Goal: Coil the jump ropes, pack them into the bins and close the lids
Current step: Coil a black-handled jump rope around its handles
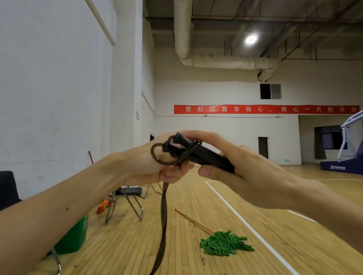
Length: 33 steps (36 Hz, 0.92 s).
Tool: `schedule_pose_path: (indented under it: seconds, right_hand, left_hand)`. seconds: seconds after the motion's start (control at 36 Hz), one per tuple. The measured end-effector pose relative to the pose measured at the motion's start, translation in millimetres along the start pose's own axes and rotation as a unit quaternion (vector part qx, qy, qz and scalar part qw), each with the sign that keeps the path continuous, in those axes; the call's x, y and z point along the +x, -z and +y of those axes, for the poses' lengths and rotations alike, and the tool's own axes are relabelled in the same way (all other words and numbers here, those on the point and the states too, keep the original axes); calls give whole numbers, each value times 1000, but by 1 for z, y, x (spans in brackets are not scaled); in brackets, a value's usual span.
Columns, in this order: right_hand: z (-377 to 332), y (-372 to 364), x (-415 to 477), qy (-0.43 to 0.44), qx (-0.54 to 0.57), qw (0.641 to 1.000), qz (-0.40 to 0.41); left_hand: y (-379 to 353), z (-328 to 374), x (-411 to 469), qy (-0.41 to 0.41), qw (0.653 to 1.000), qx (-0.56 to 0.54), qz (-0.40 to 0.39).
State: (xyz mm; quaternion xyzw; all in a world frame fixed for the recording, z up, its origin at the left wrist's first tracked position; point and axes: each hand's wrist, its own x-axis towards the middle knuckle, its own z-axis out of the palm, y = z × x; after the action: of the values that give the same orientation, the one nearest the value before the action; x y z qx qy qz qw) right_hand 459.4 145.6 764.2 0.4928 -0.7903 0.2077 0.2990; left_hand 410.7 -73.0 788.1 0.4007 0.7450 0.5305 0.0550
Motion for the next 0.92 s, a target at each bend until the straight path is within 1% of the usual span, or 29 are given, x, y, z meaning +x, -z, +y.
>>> schedule_pose_path:
  seconds: [0.03, 0.08, 0.11, 0.14, 0.19, 0.25, 0.36, 0.44, 0.5, 0.56, 0.61, 0.67, 0.75, 0.83, 0.89, 0.92]
  right_hand:
    - [0, 1, 1, -10, 10, 1000, 5]
    - [3, 7, 3, -33, 34, 999, 22]
    - [6, 12, 4, -45, 42, 998, 34]
    - [9, 16, 5, -57, 47, 996, 41]
    - [16, 21, 6, -79, 48, 995, 33]
    - [24, 25, 7, -106, 56, 993, 24]
    - [50, 43, 8, -185, 80, 977, 71]
    - [70, 45, 7, -233, 52, 971, 26]
    - [80, 41, 7, -265, 35, 964, 4]
    - [84, 39, 11, -285, 12, 958, -10]
    - [86, 38, 15, -291, -13, 956, -29]
    - [87, 37, 18, -293, -36, 954, -52]
    - [84, 36, 20, -294, -58, 950, -88]
    - [73, 37, 22, -298, -52, 944, -130]
    - [63, 35, 22, -295, -43, 942, -155]
    - [58, 33, 21, -289, -41, 942, -164]
  left_hand:
    - [-4, -2, -1, -10, 1000, 3, -3]
    - [-9, -6, 0, -19, 995, -81, -55]
    - [-11, -5, 1, -23, 991, -109, -69]
    - [-12, -7, 2, -27, 991, -114, -71]
    - [-13, -12, 3, -27, 993, -101, -47]
    - [-17, -12, 1, -5, 998, -65, -27]
    - [-25, -17, 0, 28, 999, 40, -3]
    - [-26, -17, 4, 30, 984, 171, 41]
    - [-28, -15, 7, 14, 953, 299, 51]
    - [-30, -10, 11, -11, 907, 418, 51]
    - [-31, -2, 13, -25, 870, 490, 49]
    - [-28, 8, 15, -40, 837, 543, 58]
    - [-23, 25, 16, -84, 785, 609, 69]
    - [-18, 43, 15, -124, 739, 659, 60]
    - [-14, 55, 13, -143, 716, 682, 50]
    - [-12, 61, 12, -148, 712, 685, 45]
